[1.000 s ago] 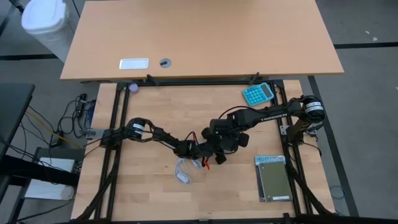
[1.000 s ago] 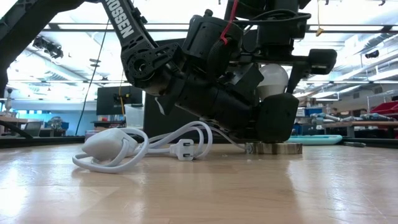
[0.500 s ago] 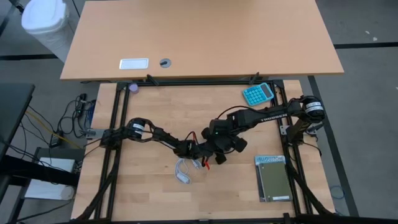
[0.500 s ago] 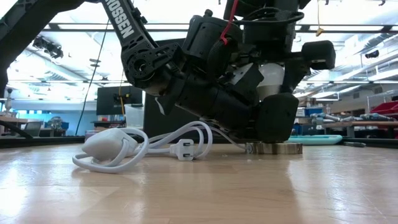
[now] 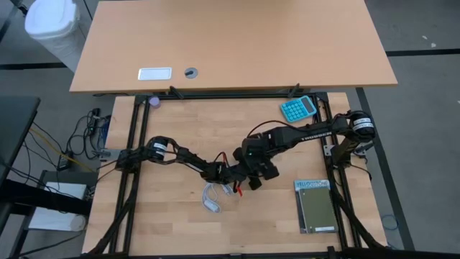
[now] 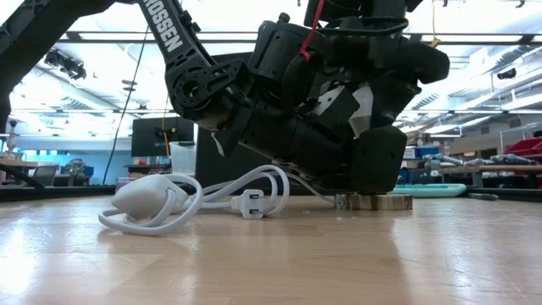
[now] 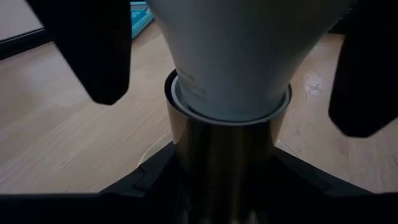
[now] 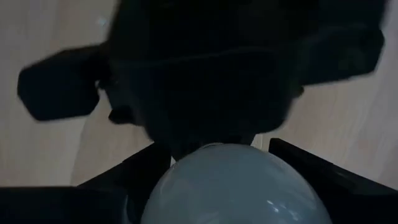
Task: Screw lightbulb
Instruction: Insert the lightbulb into the socket
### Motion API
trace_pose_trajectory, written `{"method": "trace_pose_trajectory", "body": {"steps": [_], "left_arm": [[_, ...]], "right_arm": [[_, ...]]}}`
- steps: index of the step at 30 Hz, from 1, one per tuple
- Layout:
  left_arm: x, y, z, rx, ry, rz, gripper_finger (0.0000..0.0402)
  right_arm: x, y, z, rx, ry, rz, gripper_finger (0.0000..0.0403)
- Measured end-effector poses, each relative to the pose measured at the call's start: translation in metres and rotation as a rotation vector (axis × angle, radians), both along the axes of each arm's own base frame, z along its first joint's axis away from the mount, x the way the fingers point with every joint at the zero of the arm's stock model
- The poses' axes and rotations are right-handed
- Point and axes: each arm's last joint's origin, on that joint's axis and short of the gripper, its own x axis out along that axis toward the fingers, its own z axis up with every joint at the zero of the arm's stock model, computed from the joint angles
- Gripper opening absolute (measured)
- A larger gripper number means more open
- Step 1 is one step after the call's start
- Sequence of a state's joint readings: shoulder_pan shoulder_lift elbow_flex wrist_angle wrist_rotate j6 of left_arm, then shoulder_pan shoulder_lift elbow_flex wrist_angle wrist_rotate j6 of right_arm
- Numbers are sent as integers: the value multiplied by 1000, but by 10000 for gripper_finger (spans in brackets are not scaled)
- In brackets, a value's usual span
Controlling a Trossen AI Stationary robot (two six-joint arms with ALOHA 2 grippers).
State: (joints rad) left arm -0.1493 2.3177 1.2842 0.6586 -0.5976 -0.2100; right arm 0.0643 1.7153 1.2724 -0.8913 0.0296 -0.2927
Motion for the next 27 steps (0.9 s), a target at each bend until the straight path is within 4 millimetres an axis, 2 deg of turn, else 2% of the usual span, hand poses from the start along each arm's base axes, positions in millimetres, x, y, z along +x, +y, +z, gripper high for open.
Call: {"method": "trace_pose_trajectory", "body": {"steps": [5, 10, 17, 22, 27], "left_arm": [[0, 0, 0, 0, 0, 0, 206], [0, 0, 0, 0, 0, 1, 206], [0, 0, 0, 1, 1, 4, 206], [0, 0, 0, 0, 0, 4, 206], [0, 0, 0, -2, -1, 5, 206]], "right_arm": [[0, 0, 0, 34, -7, -174, 257], [1, 0, 0, 46, -12, -215, 271], [2, 0, 0, 21, -19, -41, 317], [2, 0, 0, -34, -17, 155, 354], [-2, 2, 0, -181, 33, 382, 376]]}}
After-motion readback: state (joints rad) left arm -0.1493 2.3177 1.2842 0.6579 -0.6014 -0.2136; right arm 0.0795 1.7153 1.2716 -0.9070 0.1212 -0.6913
